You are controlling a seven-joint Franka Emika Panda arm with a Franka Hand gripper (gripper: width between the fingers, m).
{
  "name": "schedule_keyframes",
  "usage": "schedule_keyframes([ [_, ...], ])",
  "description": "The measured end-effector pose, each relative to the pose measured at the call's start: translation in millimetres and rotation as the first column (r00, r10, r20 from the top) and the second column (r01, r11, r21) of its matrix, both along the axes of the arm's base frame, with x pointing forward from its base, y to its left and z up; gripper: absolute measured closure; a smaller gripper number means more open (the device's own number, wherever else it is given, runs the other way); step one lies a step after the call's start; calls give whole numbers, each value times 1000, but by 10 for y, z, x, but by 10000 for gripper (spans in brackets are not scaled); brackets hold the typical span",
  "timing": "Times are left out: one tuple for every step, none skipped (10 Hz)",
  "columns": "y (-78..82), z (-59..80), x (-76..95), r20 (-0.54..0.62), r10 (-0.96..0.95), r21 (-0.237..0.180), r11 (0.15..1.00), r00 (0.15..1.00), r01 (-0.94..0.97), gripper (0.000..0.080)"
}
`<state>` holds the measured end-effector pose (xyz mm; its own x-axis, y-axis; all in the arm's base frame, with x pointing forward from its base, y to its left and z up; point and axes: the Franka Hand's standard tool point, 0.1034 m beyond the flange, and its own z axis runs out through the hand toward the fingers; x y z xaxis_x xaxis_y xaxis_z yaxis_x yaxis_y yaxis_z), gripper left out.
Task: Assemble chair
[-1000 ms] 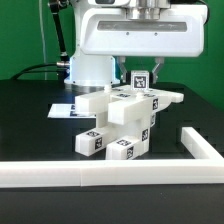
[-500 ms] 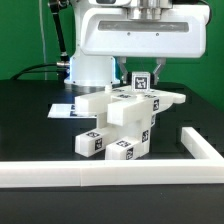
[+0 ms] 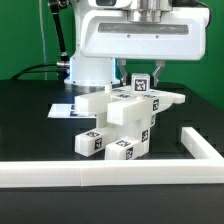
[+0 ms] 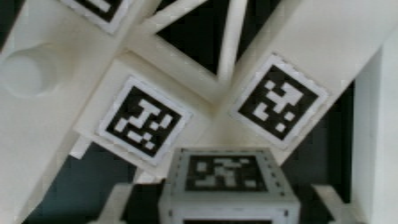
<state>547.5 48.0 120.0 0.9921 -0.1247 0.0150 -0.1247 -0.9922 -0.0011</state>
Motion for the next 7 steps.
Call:
schedule_keyframes([
  [-11, -14, 1, 0, 0, -2, 1000, 1000, 0, 512],
  [-31, -20, 8, 1, 2, -3, 1000, 1000, -2, 512],
  [-44, -20, 16, 5, 0, -4, 1000, 1000, 0, 512],
  [-46, -20, 18, 6, -1, -4, 1000, 1000, 1, 512],
  [-46, -20, 19, 6, -1, -4, 1000, 1000, 1, 512],
  [-46, -20, 19, 6, -1, -4, 1000, 1000, 1, 512],
  [-46, -20, 19, 6, -2, -4, 1000, 1000, 2, 512],
])
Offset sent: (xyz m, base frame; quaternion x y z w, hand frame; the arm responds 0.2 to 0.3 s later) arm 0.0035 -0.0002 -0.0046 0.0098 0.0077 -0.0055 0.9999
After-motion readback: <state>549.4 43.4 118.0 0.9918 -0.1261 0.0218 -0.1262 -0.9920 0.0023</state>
